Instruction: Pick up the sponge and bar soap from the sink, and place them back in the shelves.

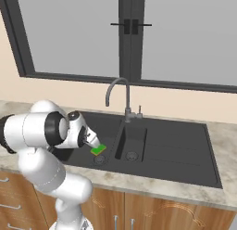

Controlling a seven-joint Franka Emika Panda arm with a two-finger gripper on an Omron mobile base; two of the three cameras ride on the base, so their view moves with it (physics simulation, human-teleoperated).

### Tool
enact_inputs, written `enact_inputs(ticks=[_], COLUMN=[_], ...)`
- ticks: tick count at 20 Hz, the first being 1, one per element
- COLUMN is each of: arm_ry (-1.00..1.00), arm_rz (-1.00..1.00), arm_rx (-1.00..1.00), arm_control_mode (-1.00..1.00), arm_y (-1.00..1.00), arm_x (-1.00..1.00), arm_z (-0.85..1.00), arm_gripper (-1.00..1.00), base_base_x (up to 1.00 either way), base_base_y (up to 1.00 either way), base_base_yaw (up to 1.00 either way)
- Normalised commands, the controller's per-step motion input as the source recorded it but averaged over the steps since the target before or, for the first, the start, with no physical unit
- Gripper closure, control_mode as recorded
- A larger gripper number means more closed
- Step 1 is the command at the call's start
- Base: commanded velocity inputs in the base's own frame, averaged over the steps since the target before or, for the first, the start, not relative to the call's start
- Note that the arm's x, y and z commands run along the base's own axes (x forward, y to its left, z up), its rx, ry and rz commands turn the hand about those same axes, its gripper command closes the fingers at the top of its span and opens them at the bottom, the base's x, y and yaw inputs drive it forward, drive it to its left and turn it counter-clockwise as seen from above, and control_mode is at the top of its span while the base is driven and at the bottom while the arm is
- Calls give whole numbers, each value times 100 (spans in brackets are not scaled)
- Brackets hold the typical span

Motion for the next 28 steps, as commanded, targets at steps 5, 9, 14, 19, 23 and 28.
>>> enact_inputs(ticks=[5,9,14,19,23,28], arm_ry=[0,0,0,0,0,0], arm_rz=[-3,-2,-2,-1,0,0], arm_rx=[0,0,0,0,0,0], arm_control_mode=[-100,-100,-100,-100,-100,-100], arm_y=[0,0,0,0,0,0], arm_x=[37,41,42,23,19,26], arm_z=[-27,-23,-26,-24,-35,-26], arm_gripper=[-100,-100,-100,-100,-100,-100], base_base_x=[0,0,0,0,0,0], base_base_y=[0,0,0,0,0,0], base_base_yaw=[0,0,0,0,0,0])
